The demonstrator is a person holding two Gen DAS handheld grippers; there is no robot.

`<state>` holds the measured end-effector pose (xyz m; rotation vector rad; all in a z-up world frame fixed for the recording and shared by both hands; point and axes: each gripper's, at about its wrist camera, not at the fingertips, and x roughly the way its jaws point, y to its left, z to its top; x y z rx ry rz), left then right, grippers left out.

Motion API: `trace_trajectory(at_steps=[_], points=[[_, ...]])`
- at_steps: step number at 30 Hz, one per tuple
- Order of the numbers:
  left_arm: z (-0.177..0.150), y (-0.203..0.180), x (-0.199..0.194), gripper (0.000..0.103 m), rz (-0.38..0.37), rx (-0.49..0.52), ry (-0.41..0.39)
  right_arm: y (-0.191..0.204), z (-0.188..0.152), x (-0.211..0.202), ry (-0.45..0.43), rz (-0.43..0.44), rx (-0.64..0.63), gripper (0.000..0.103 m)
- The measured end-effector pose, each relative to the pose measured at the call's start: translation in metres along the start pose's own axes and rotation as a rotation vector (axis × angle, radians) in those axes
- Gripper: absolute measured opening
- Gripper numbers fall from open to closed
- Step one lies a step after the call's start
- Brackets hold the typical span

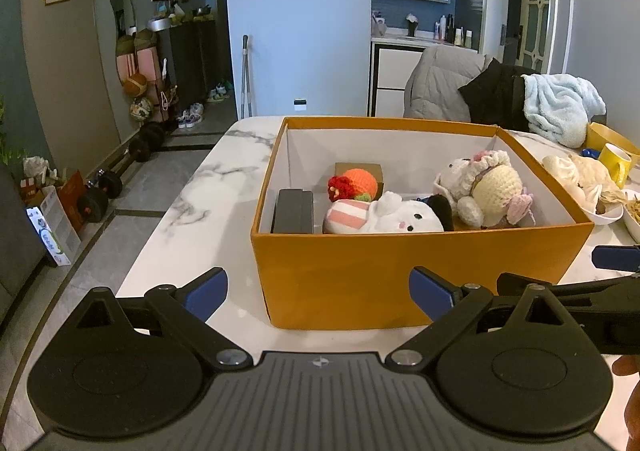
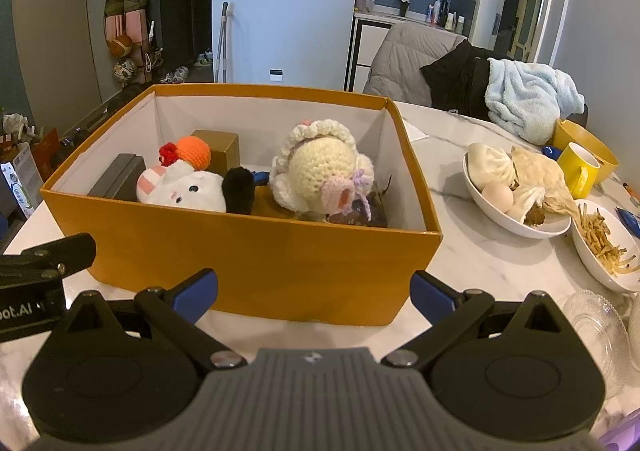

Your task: Organize objects

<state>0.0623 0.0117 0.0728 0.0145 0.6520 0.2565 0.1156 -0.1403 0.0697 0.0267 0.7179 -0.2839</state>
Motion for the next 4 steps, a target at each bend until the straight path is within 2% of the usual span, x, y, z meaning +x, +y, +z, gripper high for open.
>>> trace_trajectory(at_steps=[4], points=[[-0.0004,-0.0003,-0.0003,0.103,0.001,-0.001,0.0,0.0007,-0.0007,0.0008,0.002,0.0,0.0,0.102]])
